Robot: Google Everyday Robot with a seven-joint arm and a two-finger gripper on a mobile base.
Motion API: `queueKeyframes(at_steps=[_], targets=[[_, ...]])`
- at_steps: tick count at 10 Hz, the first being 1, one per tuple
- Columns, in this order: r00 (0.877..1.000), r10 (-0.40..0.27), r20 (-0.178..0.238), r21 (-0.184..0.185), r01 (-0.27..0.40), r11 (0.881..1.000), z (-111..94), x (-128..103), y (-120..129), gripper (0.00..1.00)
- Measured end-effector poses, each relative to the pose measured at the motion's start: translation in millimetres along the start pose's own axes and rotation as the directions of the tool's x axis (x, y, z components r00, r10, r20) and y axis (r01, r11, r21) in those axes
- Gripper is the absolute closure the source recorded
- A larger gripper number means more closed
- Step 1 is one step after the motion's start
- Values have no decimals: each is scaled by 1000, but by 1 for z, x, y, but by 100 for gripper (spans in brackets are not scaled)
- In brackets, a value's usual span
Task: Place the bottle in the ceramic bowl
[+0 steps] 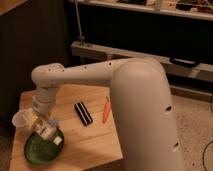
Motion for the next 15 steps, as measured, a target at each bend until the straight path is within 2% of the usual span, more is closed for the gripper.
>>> queueKeyframes(at_steps=[2,3,5,7,10,15], targets=[[996,56,-65,92,-50,995,24,9,-10,100],[993,81,-88,117,-71,991,37,15,-17,100],[983,140,-119,141,-123,982,67,28,-36,100],[979,163,-121,144,-145,979,80,31,-44,100],[981,166,-101,140,-151,978,74,32,-46,100],[983,155,-98,112,-144,983,81,30,-44,100]])
